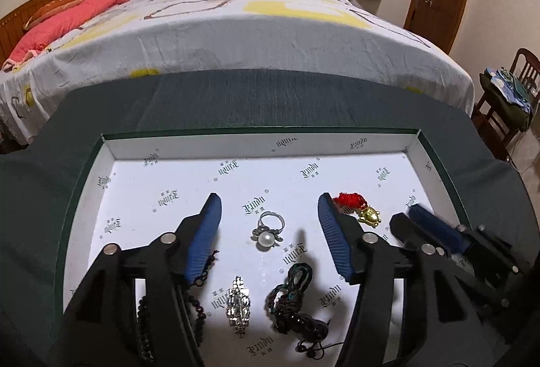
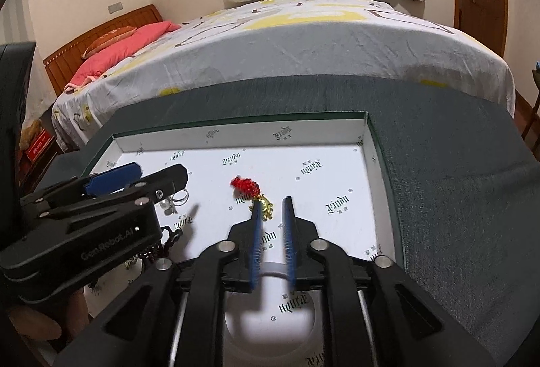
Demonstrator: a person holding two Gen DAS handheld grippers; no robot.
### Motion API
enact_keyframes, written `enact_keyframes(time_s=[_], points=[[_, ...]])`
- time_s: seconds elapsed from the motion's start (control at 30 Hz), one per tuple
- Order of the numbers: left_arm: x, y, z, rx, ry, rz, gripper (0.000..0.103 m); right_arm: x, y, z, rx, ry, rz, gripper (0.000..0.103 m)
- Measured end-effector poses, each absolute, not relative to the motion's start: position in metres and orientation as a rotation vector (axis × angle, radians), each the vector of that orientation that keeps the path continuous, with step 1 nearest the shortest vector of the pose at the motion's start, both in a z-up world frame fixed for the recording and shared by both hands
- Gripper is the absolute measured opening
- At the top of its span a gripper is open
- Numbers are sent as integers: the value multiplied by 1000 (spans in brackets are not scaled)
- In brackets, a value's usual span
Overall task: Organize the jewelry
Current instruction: 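Open the right gripper to drop the red charm, withdraw both grippers, then grasp the large pearl cluster brooch with the right gripper and lift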
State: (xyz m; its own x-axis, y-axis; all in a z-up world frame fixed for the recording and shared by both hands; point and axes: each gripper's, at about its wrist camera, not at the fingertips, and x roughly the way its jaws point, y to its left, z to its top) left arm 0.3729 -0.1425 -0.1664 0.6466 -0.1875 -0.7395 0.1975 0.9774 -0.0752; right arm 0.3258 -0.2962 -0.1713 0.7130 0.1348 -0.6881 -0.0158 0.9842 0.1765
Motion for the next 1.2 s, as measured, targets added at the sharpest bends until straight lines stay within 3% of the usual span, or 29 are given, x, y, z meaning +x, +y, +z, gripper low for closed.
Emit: enact_keyframes(time_s=[0.07, 0.53, 1.2], points=[[370, -137, -163, -17, 827, -214, 65, 321, -297, -167, 164, 749, 84, 52], [321, -103, -126, -26, 697, -182, 77, 265, -287, -134, 134, 682, 72, 52], [186, -35, -142, -5, 719, -77, 77, 160, -262, -165, 133, 780, 90, 52]])
